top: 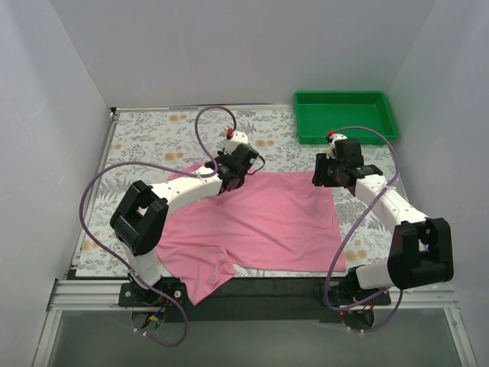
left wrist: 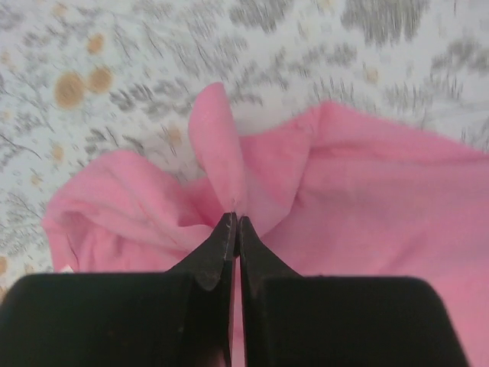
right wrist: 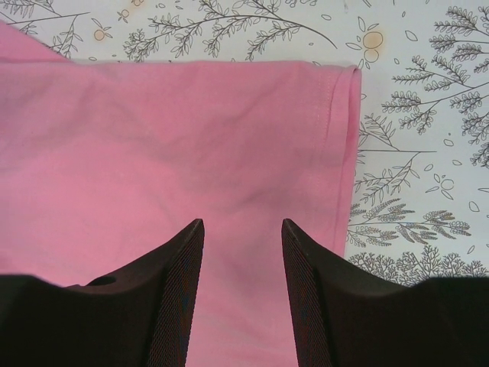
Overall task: Fold and stack the t-shirts
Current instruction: Flatten the tshirt out
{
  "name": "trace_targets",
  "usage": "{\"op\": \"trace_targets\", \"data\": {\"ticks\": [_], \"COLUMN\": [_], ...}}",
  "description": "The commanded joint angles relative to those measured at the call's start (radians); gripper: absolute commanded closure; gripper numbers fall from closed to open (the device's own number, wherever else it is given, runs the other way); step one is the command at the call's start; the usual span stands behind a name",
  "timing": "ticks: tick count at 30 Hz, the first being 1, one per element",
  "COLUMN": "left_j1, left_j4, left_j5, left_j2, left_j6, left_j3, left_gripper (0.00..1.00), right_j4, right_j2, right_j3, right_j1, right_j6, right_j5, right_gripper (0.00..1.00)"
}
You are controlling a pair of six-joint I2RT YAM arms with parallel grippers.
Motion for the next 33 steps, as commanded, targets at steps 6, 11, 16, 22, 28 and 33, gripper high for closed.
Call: {"op": "trace_targets", "data": {"ticks": [6,11,16,22,28,33], "left_j1": [-0.157,-0.206,-0.16,0.152,0.375,0.414], "left_j4": [-0.193,-0.161,-0.087,-0.073,-0.053,-0.07], "left_j5": [0.249,0.407,0.44,0.496,0.567,0.64], "left_j2": [-0.136,-0.226,-0.33,-0.33,-0.215,-0.12], "left_j6": [-0.268,-0.294,-0.306,-0.378,-0.456,-0.479], "left_j3": [-0.177,-0.234,-0.267,-0.267,-0.241,-0.197], "left_gripper": [0.88,0.66,0.39,0.42,0.49,0.49], "right_j4": [0.025,0.025,0.027,0.033,0.047,0.077], "right_j2": [-0.058,-0.065,-0.053,-0.038,-0.012,0.02], "right_j3": [-0.03,-0.036,-0.03,-0.015,-0.005,0.021], "right_j1": [-0.004,-0.004,-0.003,-0.003,0.0,0.054], "right_j6": [-0.005,-0.016,-0.027,-0.025,-0.021,0.014], "right_j5": [0.005,-0.024,-0.071,-0.111,-0.183,-0.248], "right_gripper": [0.56,0.56,0.56,0.56,0.56,0.56]}}
